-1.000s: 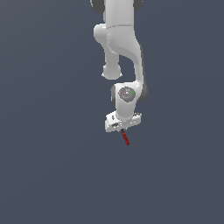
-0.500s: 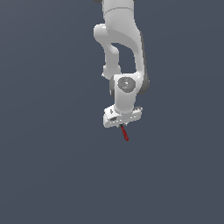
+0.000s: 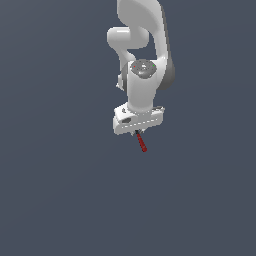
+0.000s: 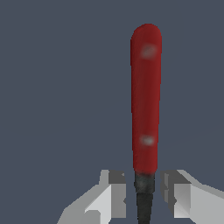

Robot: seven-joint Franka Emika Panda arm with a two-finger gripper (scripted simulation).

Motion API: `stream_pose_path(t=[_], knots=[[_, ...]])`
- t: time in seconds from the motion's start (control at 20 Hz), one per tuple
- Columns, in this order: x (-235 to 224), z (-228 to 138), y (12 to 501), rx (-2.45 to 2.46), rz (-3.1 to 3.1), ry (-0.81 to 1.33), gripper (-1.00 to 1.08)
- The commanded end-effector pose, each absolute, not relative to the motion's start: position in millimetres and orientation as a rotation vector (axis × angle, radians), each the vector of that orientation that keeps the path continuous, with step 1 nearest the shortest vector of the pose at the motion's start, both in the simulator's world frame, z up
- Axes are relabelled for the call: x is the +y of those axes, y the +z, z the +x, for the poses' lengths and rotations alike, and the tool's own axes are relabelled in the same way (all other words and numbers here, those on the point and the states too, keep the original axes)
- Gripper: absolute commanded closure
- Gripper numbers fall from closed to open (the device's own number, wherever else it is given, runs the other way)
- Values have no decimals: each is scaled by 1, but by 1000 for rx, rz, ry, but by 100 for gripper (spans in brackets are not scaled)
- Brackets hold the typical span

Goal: Pick up the object and move it to a goal position.

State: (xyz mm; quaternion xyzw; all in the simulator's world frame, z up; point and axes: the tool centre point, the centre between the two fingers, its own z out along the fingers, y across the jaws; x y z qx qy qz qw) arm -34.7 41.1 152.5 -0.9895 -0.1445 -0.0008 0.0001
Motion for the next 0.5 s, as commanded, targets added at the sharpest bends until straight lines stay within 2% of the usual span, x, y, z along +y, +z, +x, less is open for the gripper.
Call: stream_pose_path(t=[0.0, 0.45], knots=[[38, -35, 172, -453, -3108, -1, 108], [34, -32, 206, -452, -3108, 0, 108]])
